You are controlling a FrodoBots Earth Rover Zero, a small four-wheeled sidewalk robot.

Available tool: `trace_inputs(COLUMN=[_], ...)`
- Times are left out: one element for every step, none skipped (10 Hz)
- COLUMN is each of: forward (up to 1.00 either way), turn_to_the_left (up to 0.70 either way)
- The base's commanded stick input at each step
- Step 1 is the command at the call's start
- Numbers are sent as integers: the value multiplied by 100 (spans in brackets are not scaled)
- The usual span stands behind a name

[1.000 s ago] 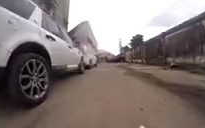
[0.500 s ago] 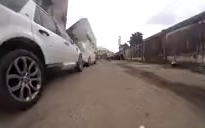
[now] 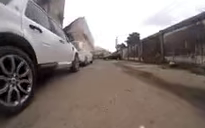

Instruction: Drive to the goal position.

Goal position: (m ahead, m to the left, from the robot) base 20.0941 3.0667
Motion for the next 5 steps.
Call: trace_inputs(forward=[30, 30, 30, 30, 30], turn_to_the_left=[0, 0, 0, 0, 0])
